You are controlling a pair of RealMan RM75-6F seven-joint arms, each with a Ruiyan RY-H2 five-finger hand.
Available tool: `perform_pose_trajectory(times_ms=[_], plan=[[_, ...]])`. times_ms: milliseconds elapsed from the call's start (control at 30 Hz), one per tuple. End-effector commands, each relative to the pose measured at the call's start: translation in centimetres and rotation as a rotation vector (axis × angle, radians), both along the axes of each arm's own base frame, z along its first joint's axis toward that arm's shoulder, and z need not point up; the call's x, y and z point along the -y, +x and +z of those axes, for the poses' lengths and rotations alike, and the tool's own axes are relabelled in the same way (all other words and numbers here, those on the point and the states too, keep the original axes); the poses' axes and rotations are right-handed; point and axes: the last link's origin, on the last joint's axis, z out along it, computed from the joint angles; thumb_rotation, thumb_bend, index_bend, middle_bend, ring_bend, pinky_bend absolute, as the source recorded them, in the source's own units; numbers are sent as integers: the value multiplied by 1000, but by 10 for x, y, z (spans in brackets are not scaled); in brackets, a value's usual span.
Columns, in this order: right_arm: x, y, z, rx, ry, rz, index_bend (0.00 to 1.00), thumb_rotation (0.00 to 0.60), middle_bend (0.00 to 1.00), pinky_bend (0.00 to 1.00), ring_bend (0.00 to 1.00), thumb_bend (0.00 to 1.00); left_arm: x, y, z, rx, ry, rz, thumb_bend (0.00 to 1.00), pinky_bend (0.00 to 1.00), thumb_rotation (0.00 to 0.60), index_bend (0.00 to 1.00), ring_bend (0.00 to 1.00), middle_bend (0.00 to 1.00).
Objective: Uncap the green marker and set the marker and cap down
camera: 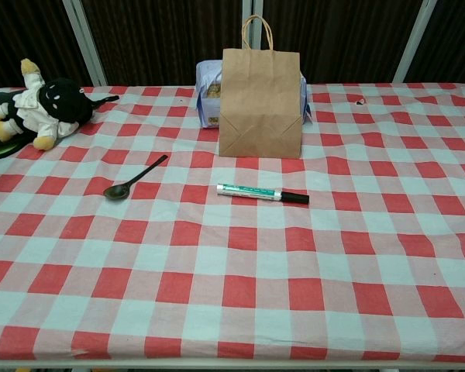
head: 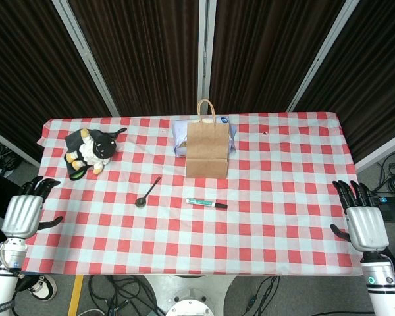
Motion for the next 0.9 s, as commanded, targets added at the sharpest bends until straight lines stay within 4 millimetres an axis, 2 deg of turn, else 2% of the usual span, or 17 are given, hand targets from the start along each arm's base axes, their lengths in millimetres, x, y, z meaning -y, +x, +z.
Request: perform_pose_trajectory(times_ms=[33, 200, 400, 633, 733, 900], plan=[[1, 0, -2, 1, 3, 1, 0, 600, 89, 0, 0, 26, -2, 0, -4, 10, 1, -4, 68, 223, 600, 209, 117, 206], [3, 0, -1, -7, 2, 2, 0, 600, 89, 0, 0, 26, -17, 7, -7, 22, -13, -25, 67, 261, 600, 212, 130, 209], [6, 1, -7, -16, 20, -7, 0, 600, 89, 0, 0, 26, -60, 31, -11, 10, -42, -86, 81, 297, 600, 230, 157, 227], [13, 2, -13, -24, 34, -20, 0, 600, 89, 0, 0, 26, -114, 73, -28, 73, -105, -139, 88, 306, 600, 238, 172, 254], [17, 2, -16, -26, 40, -28, 0, 600, 89, 0, 0, 26, -129, 94, -39, 128, -128, -159, 90, 316, 600, 250, 197, 283], [20, 2, -19, -28, 47, -32, 0, 600, 89, 0, 0, 26, -142, 130, -61, 179, -121, -229, 114, 355, 600, 303, 270, 348]])
